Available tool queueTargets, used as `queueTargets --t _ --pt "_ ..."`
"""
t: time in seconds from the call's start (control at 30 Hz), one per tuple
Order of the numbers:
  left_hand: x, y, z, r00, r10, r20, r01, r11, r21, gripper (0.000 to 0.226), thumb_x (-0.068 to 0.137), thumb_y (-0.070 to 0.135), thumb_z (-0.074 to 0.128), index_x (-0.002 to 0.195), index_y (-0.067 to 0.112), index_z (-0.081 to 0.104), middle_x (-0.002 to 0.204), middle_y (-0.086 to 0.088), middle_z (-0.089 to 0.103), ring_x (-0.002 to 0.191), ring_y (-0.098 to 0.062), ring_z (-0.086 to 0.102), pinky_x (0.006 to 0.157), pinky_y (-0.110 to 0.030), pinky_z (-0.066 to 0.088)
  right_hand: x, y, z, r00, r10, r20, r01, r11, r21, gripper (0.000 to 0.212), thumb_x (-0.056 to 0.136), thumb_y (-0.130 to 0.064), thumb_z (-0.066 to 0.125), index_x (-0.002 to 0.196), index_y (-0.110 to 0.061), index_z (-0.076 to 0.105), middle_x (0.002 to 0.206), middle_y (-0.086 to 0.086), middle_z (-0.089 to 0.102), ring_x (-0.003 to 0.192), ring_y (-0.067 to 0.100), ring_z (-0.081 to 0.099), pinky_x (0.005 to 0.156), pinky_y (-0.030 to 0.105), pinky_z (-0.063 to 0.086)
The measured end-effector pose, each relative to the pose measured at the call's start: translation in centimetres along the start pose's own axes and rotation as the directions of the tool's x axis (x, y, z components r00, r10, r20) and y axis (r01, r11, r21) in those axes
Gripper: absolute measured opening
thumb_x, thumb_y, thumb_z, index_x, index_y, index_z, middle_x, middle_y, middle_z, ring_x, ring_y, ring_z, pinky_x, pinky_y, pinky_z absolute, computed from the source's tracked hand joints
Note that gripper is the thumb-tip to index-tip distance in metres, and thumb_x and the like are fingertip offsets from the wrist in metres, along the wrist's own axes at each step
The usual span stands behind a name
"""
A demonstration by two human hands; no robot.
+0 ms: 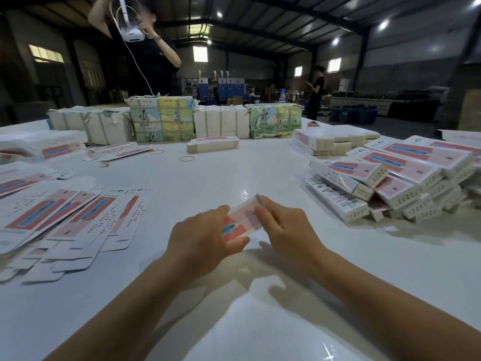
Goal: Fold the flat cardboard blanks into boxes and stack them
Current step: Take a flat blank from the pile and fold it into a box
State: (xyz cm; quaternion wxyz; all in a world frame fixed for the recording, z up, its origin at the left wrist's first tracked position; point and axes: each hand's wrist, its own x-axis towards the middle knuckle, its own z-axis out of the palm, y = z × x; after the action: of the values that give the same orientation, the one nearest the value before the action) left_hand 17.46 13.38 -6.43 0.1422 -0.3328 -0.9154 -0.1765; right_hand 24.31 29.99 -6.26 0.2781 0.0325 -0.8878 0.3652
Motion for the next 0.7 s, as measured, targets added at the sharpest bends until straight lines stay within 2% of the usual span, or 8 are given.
queueTargets --t 0.07,0.17,0.37,0.43,0.5,0.57,0.63,0.7 --pt "-0.1 0.0 -0.1 1.000 0.006 -0.028 -0.006 1.000 0.018 0.059 0.078 0.069 0.050 0.121 0.030 0.044 0.108 0.013 0.058 0.073 -0.010 0.056 0.060 -0.013 0.045 0.3 -0.4 -0.2 0.989 0.145 -0.017 -0.136 0.957 0.256 0.037 0.099 -0.034 0.043 0.089 -0.013 0.071 0.081 0.013 0.068 0.076 0.025 0.063 0.070 0.035 0.055" --pt "-0.3 0.2 -0.1 0.996 0.034 -0.088 -0.030 0.998 0.048 0.060 0.079 0.068 0.050 0.125 0.029 0.043 0.116 0.011 0.058 0.077 -0.009 0.055 0.066 -0.017 0.049 0.8 -0.3 -0.6 0.961 0.268 0.063 -0.260 0.810 0.526 0.028 0.098 -0.027 0.050 0.085 -0.023 0.075 0.088 0.010 0.073 0.088 0.025 0.068 0.078 0.033 0.059" --pt "-0.6 0.5 -0.2 0.987 0.072 -0.142 -0.066 0.997 0.045 0.062 0.081 0.065 0.052 0.130 0.028 0.041 0.124 0.008 0.058 0.092 -0.014 0.062 0.076 -0.025 0.054 1.2 -0.2 -0.9 0.918 0.370 0.141 -0.350 0.591 0.727 0.024 0.092 -0.005 0.054 0.096 -0.018 0.075 0.093 0.011 0.074 0.089 0.025 0.070 0.075 0.033 0.058" --pt "-0.7 0.6 -0.2 0.982 0.075 -0.171 -0.070 0.997 0.038 0.063 0.081 0.063 0.054 0.132 0.028 0.041 0.127 0.008 0.057 0.094 -0.014 0.062 0.078 -0.027 0.054 1.2 -0.2 -1.1 0.915 0.370 0.157 -0.352 0.548 0.759 0.029 0.093 -0.006 0.053 0.087 -0.021 0.078 0.092 0.011 0.074 0.088 0.025 0.071 0.071 0.031 0.058" --pt "-0.7 0.7 -0.3 0.977 0.083 -0.198 -0.076 0.996 0.043 0.064 0.081 0.063 0.056 0.132 0.027 0.042 0.126 0.007 0.058 0.095 -0.015 0.062 0.078 -0.029 0.054 1.2 -0.2 -1.3 0.917 0.365 0.159 -0.344 0.527 0.777 0.029 0.092 -0.009 0.056 0.084 -0.025 0.078 0.090 0.011 0.074 0.086 0.025 0.071 0.069 0.030 0.058" --pt "-0.8 0.9 -0.3 0.973 0.088 -0.215 -0.081 0.996 0.041 0.066 0.080 0.062 0.057 0.133 0.026 0.043 0.126 0.006 0.059 0.095 -0.016 0.063 0.078 -0.030 0.054 1.1 -0.2 -1.3 0.919 0.375 0.126 -0.326 0.537 0.778 0.018 0.091 -0.011 0.059 0.091 -0.022 0.074 0.088 0.012 0.074 0.086 0.026 0.071 0.069 0.031 0.058" --pt "-0.8 1.0 -0.3 0.970 0.093 -0.224 -0.084 0.995 0.049 0.066 0.080 0.062 0.058 0.133 0.025 0.044 0.125 0.005 0.060 0.094 -0.017 0.063 0.077 -0.031 0.054 1.0 0.0 -1.1 0.925 0.377 0.044 -0.289 0.626 0.724 0.012 0.091 -0.015 0.060 0.097 -0.022 0.067 0.085 0.010 0.074 0.085 0.024 0.071 0.068 0.030 0.058" --pt "-0.8 1.1 -0.3 0.968 0.100 -0.231 -0.086 0.994 0.068 0.066 0.080 0.061 0.059 0.132 0.023 0.045 0.122 0.003 0.061 0.092 -0.019 0.063 0.076 -0.032 0.055 0.8 -0.1 -1.0 0.934 0.354 -0.035 -0.246 0.712 0.658 0.012 0.091 -0.014 0.060 0.092 -0.024 0.068 0.083 0.004 0.074 0.085 0.021 0.071 0.068 0.029 0.058"
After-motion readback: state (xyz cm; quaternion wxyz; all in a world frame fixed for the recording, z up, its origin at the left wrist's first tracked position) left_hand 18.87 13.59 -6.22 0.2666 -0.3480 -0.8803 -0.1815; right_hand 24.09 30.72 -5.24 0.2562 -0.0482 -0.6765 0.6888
